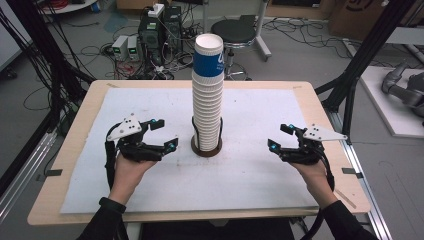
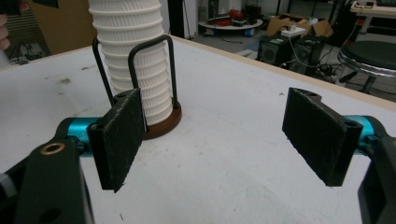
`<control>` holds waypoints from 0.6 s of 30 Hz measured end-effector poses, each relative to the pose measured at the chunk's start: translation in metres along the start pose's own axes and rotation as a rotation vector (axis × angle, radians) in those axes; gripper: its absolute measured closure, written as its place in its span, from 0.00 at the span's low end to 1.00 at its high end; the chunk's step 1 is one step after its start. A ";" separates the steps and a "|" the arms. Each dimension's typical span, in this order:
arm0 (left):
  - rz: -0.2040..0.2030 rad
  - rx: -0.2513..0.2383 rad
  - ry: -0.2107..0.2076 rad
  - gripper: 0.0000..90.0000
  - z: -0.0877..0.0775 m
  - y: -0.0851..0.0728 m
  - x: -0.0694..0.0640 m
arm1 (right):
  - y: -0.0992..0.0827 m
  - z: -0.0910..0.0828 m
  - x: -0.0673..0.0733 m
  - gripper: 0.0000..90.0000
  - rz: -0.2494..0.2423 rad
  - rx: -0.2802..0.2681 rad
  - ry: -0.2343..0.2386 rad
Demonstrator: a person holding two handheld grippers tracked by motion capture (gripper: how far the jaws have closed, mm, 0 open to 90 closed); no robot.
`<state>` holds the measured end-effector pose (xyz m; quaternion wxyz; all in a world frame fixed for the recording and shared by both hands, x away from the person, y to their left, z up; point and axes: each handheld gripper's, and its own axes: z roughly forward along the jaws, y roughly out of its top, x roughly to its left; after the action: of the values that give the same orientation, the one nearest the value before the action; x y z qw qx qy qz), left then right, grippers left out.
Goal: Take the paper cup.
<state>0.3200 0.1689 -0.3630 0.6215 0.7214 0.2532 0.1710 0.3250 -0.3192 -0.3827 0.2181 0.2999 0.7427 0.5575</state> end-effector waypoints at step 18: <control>0.022 -0.030 -0.039 0.18 0.015 0.048 0.000 | 0.002 0.006 0.003 0.24 -0.017 0.019 0.007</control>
<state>0.3356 0.1520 -0.3181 0.6351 0.7180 0.2304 0.1674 0.3273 -0.3129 -0.3826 0.2175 0.2937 0.7513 0.5496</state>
